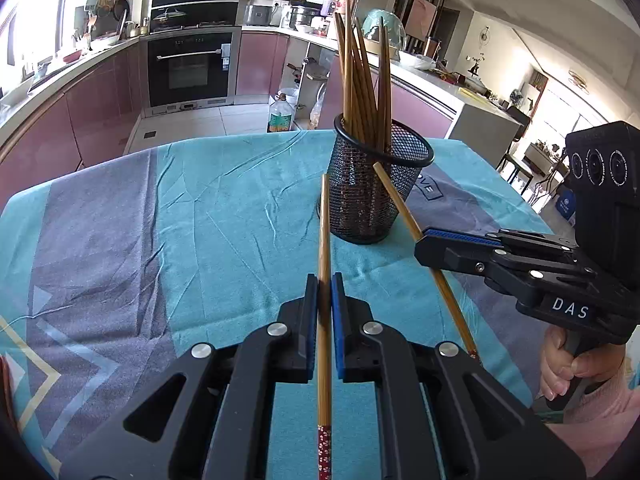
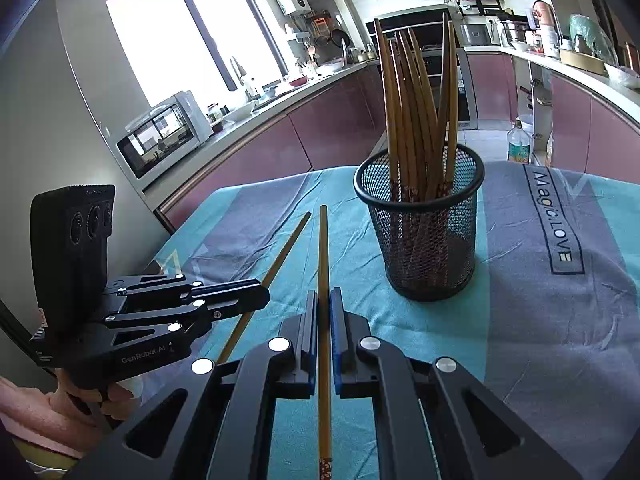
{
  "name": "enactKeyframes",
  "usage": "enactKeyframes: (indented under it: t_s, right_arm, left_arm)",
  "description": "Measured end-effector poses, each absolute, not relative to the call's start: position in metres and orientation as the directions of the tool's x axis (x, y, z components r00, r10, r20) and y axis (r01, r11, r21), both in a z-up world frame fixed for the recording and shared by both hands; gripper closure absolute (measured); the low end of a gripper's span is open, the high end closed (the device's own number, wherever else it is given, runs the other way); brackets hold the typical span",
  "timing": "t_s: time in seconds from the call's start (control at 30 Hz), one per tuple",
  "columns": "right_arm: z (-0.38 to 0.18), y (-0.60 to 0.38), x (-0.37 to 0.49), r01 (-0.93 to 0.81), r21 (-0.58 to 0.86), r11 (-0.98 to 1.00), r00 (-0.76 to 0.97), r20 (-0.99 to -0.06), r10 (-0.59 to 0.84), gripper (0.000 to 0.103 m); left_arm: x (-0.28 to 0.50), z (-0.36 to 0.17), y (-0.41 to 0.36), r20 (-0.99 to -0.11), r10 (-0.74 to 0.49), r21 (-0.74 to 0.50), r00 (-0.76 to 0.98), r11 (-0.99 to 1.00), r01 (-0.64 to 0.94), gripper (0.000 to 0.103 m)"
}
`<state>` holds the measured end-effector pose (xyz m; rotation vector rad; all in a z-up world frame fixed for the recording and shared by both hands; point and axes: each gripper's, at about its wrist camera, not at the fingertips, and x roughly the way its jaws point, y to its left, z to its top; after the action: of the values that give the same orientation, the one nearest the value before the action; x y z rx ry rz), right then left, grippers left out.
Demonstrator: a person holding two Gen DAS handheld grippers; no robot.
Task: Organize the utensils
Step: 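Lift the left tool's chopstick upright while the right tool raises its chopstick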
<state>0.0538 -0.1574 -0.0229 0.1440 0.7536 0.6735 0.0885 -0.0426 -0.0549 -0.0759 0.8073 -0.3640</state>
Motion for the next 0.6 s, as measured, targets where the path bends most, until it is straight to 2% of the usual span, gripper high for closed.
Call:
enactKeyframes:
  t_s: [0.6]
  right_arm:
    - [-0.004,-0.170,0.045,-0.514,0.342,0.786,0.580,-0.537,0.613,0.098]
  left_arm:
    - [0.078,-0.033,-0.035,-0.646,-0.394,-0.244,0.653,0.918,0.313,0.096]
